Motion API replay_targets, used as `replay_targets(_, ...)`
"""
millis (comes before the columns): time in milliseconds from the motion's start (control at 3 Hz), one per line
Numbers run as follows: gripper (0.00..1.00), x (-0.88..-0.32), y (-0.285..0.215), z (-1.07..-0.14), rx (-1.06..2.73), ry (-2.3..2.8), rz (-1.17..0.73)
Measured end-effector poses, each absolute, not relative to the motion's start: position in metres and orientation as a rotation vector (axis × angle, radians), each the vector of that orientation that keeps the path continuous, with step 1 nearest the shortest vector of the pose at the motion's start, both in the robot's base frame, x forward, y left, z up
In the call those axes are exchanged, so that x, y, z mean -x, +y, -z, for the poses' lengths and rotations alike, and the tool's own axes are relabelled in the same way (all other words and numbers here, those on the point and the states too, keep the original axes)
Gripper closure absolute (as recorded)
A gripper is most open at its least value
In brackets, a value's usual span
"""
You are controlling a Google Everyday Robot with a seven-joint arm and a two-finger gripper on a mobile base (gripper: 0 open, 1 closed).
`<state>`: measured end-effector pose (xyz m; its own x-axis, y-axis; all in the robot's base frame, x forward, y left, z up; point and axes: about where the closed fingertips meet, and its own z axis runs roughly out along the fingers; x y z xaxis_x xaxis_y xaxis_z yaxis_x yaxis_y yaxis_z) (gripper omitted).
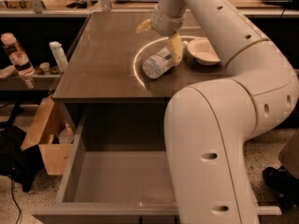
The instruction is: Place blue plastic bottle into top drawer
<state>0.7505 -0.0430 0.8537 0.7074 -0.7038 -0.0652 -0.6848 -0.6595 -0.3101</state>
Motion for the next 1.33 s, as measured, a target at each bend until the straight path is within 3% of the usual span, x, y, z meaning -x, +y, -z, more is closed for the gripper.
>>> replay_targets(333,0.00,-0.7508,-0.0439,-0.8455,2.590,1.094,0.055)
replay_targets(667,0.16,-0.7508,-0.0440,-0.8449,2.589,1.094,0.053)
replay_targets(1000,0.48,-0.7509,-0.0440,-0.8448,2.589,1.094,0.053)
replay_targets(1333,0.71,-0.7509,-0.0440,-0.8448,2.589,1.094,0.053)
